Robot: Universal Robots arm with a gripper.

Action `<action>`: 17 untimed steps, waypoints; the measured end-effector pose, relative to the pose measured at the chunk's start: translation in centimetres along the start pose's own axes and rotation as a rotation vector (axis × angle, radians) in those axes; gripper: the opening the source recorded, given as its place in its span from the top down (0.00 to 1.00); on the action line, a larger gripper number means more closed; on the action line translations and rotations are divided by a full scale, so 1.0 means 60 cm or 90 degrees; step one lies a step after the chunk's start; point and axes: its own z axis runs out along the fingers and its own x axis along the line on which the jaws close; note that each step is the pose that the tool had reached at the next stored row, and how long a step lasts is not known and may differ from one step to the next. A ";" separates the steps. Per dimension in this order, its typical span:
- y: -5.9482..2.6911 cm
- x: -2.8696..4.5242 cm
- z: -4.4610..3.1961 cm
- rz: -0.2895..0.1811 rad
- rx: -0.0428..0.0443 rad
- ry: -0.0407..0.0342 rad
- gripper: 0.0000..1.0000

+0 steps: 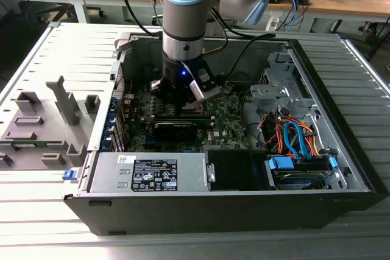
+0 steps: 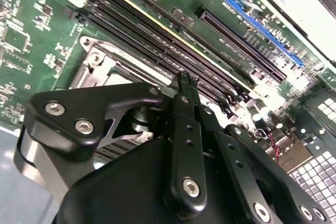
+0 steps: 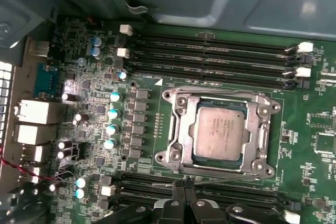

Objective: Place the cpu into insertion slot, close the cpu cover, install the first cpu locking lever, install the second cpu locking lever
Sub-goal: 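Install the second cpu locking lever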

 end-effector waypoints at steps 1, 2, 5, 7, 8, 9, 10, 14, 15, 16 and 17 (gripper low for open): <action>0.000 0.002 0.001 0.000 0.0000 0.0000 0.89; 0.001 0.005 0.002 0.000 0.0001 0.0001 0.89; 0.001 0.012 0.005 -0.003 0.0003 0.0002 0.89; 0.001 0.012 0.007 -0.015 0.0006 0.0002 0.89; 0.001 0.012 0.008 -0.027 0.0011 0.0004 0.89; 0.002 0.012 0.008 -0.036 0.0014 0.0006 0.89; 0.002 0.012 0.009 -0.045 0.0018 0.0007 0.89; 0.005 0.013 0.013 -0.056 0.0022 0.0009 0.89; 0.006 0.013 0.013 -0.056 0.0022 0.0009 0.89; 0.008 0.013 0.014 -0.056 0.0022 0.0008 0.89; 0.010 0.015 0.015 -0.056 0.0023 0.0008 0.89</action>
